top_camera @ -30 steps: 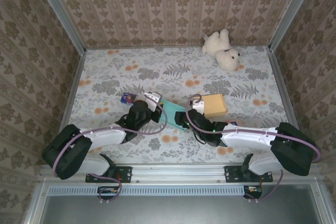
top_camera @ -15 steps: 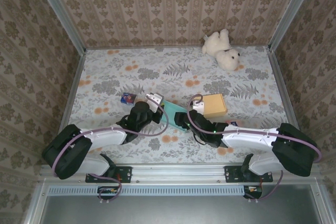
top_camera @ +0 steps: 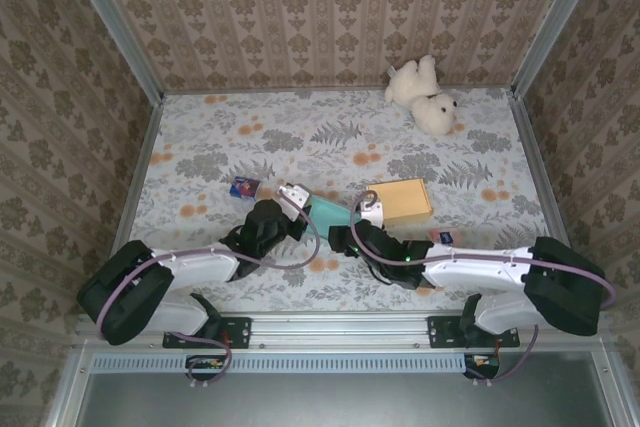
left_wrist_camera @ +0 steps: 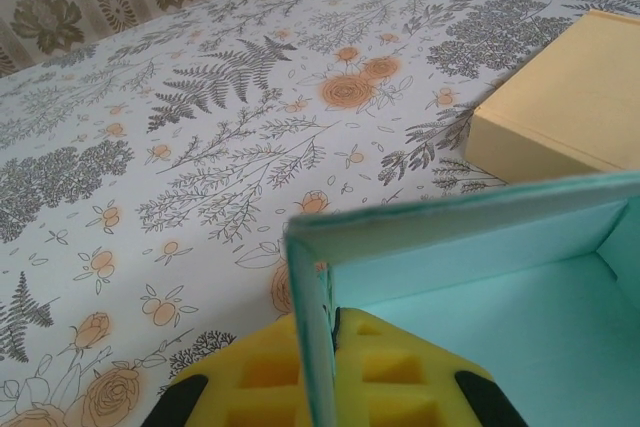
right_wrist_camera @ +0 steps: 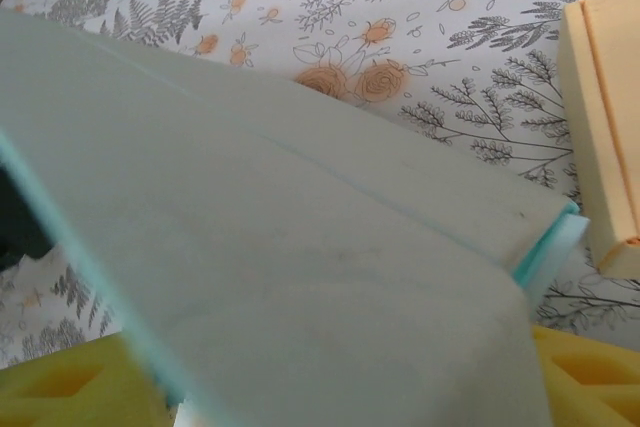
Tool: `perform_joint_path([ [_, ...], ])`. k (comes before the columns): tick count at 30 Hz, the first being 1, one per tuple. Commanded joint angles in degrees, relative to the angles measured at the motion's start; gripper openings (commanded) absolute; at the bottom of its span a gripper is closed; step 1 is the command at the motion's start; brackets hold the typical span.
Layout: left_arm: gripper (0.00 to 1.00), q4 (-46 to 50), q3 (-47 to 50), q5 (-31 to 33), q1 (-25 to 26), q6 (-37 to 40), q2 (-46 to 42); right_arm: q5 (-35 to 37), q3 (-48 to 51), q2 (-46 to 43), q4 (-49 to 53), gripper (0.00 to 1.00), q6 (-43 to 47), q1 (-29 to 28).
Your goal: Fold the paper box
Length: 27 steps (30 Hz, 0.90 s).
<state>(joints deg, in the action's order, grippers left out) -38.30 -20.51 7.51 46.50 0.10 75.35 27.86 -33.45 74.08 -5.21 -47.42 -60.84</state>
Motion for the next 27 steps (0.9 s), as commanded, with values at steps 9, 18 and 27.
perform_joint_path([
  [9, 0.00, 4.7, 2.6, 0.6, 0.3, 4.4, -0.8, 0.9, 2.9, -19.2, 15.7, 0.75, 9.0, -1.5],
  [18, 0.00, 3.7, 3.2, 0.2, 0.3, 5.1, 0.2, 10.0, -4.1, -26.3, 20.8, 0.79, 25.1, 1.9],
  [27, 0.00, 3.4, 3.1, -0.1, 0.4, 5.2, 0.4, 0.0, -13.7, -17.5, 19.5, 0.82, 23.8, 12.6],
])
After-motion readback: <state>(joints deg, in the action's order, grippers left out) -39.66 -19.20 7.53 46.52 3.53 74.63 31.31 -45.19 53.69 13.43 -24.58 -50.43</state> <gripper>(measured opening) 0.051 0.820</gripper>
